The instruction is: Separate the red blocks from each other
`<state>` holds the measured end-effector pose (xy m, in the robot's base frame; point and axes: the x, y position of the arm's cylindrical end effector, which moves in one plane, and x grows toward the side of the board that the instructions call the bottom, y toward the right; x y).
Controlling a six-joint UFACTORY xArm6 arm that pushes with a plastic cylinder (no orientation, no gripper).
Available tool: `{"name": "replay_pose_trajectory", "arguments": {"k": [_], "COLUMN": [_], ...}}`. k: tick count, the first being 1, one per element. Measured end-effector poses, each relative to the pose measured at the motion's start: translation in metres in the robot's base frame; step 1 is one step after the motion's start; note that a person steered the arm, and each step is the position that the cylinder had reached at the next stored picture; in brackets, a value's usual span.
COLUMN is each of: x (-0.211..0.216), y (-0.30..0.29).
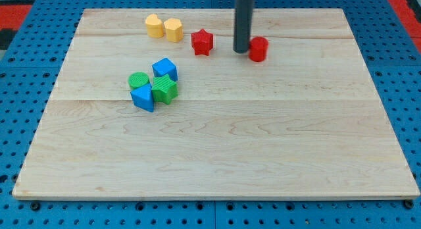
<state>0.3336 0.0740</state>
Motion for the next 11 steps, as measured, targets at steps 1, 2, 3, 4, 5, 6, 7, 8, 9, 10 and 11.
{"name": "replay_pose_trajectory", "arguments": {"k": [1,2,3,4,5,6,7,8,9,10,11], "x": [0.001,-0.037,-0.031,-0.006,0.035,0.048,0.035,0.034,0.032,0.085,0.144], "y": [0.012,-0.017,0.017,0.048,0.082,0.097,0.069,0.117,0.133,0.162,0.163]}}
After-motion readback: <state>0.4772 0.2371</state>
